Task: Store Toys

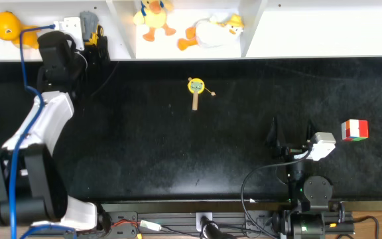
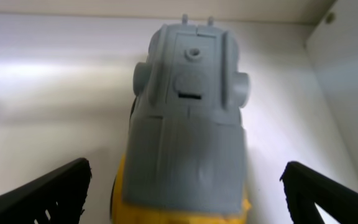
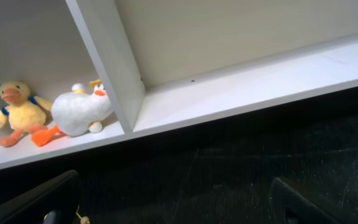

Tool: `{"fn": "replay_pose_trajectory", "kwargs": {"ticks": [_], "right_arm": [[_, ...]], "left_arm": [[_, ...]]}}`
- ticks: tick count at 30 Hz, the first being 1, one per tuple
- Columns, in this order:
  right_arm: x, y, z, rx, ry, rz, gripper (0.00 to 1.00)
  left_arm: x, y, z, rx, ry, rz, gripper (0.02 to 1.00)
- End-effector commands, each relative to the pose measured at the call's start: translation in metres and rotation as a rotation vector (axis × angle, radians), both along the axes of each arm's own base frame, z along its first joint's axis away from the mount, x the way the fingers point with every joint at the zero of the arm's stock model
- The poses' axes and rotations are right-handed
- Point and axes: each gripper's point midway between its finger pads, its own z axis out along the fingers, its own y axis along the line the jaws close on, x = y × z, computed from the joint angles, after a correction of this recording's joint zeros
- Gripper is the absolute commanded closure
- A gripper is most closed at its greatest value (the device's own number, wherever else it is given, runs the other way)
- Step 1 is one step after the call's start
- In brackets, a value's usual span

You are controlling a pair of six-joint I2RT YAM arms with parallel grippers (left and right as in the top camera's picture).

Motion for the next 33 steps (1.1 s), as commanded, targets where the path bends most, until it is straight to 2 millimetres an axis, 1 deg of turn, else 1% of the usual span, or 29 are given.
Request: {"fn": "replay_pose_trajectory", "kwargs": {"ticks": [1, 4, 6, 7, 13, 17, 19, 23, 25, 28, 33], "right_arm": [[0.0, 0.001, -0.004, -0.003, 0.001, 0.002, 0.005], [0.0, 0.001, -0.004, -0.003, 0.001, 0.002, 0.005], [0.0, 0.001, -0.004, -0.003, 0.001, 0.002, 0.005], [0.0, 0.001, -0.004, -0.003, 0.0, 0.002, 0.005], [0.0, 0.001, -0.004, -0.003, 0.001, 0.002, 0.005], [0.0, 0.001, -0.004, -0.003, 0.001, 0.002, 0.007], [0.0, 0.001, -0.004, -0.003, 0.001, 0.002, 0.007], [0.0, 0.001, -0.004, -0.003, 0.001, 0.002, 0.005], [0.0, 0.001, -0.004, -0.003, 0.0, 0.002, 0.005], [0.0, 0.001, -0.004, -0.003, 0.001, 0.002, 0.005], [0.0, 0.001, -0.004, -0.003, 0.001, 0.002, 0.009]], "left_arm": [[-0.014, -0.005, 0.07, 0.037, -0.111, -0.016, 0.023], [-0.03, -0.006, 0.088, 0.037, -0.112, -0.016, 0.023], [-0.045, -0.008, 0.097, 0.036, -0.099, -0.016, 0.023], [-0.056, -0.009, 0.101, 0.034, -0.082, -0.016, 0.02], [-0.108, -0.014, 0.109, 0.024, 0.012, -0.017, 0.018], [-0.142, -0.017, 0.122, 0.022, 0.026, -0.017, 0.018], [-0.158, -0.016, 0.13, 0.029, 0.019, -0.006, 0.02], [-0.185, -0.017, 0.134, 0.034, 0.038, 0.005, 0.02], [-0.192, -0.017, 0.132, 0.033, 0.051, 0.005, 0.02], [-0.197, -0.018, 0.128, 0.031, 0.074, 0.004, 0.02], [-0.196, -0.018, 0.116, 0.026, 0.127, 0.003, 0.02]]}}
